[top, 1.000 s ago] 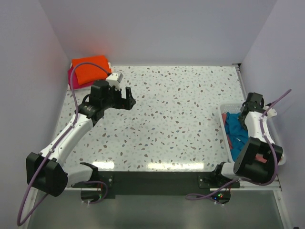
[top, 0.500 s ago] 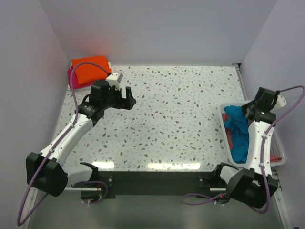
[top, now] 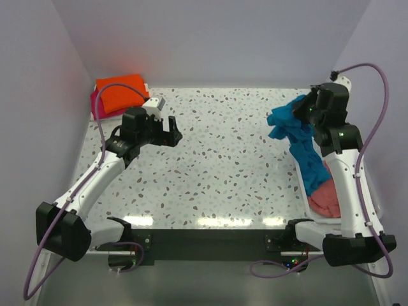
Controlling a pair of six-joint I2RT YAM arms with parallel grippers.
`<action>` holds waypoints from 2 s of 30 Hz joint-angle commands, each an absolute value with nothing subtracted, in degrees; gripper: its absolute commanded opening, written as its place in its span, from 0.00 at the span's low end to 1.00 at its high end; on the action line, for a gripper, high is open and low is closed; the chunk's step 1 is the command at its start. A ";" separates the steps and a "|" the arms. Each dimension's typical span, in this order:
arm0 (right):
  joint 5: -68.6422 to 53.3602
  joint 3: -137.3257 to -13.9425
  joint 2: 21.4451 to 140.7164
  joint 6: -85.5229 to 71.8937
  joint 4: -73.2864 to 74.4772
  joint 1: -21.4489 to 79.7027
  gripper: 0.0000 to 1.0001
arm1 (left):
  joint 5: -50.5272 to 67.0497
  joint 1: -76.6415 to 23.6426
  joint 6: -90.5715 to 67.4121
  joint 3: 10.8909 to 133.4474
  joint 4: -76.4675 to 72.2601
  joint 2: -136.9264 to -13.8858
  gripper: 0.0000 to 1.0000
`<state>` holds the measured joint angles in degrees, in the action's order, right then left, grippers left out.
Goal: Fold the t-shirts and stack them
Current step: Grab the tshirt from the pile, then move the tshirt to the center of the board, then flatten the tshirt out
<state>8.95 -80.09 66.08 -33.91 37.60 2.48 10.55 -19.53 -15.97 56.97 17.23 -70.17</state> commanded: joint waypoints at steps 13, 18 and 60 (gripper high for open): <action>20.48 -107.84 85.95 -25.75 35.07 44.11 0.00 | 3.09 -19.16 -20.03 59.33 16.08 -66.36 1.00; 19.34 -111.70 91.40 -25.22 35.42 47.90 0.00 | -5.16 -19.16 -22.32 58.45 16.43 -62.49 1.00; 12.73 -64.68 96.50 -36.91 17.31 32.25 0.57 | -15.64 -22.59 -46.76 47.81 -1.32 -89.82 0.72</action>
